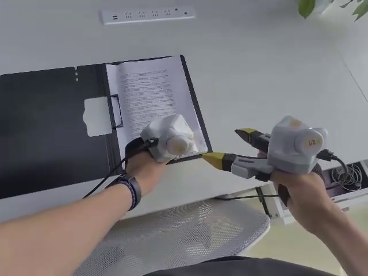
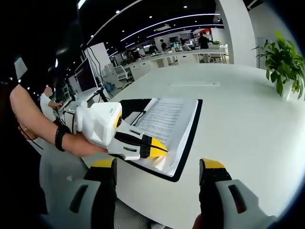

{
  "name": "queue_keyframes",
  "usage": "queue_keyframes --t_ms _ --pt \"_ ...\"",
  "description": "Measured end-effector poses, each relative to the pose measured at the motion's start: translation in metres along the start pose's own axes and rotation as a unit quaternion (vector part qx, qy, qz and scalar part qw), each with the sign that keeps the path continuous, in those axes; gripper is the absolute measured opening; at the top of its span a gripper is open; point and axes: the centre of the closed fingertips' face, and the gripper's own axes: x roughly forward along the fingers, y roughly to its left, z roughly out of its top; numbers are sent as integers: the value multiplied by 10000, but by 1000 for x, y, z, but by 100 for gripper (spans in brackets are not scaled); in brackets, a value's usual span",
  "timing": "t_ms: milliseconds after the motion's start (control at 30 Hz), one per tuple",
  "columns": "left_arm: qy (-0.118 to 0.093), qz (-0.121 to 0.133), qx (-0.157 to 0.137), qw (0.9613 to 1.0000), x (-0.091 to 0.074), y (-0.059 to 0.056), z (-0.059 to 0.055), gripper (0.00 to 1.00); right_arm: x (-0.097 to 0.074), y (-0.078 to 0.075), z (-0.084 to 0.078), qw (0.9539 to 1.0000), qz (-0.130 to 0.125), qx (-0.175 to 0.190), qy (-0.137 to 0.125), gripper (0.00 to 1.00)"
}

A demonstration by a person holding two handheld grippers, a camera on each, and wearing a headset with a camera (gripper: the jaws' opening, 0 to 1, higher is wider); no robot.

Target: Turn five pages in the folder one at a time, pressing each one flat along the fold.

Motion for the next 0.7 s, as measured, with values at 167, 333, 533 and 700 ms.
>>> queue_keyframes --t_ms 167,333,533,700 --pt "-65 5 -92 9999 -4 0 2 0 7 -7 0 9999 41 109 -36 66" --pt "-97 -57 -43 9999 -3 -4 3 0 24 -10 -1 9995 195 243 -27 59" --pt "-108 -40 -98 9999 -4 -4 4 0 45 -17 -7 9982 331 482 96 54" --pt "-1 -3 -357 9994 -8 -9 -1 9 45 -9 -5 9979 341 548 61 55"
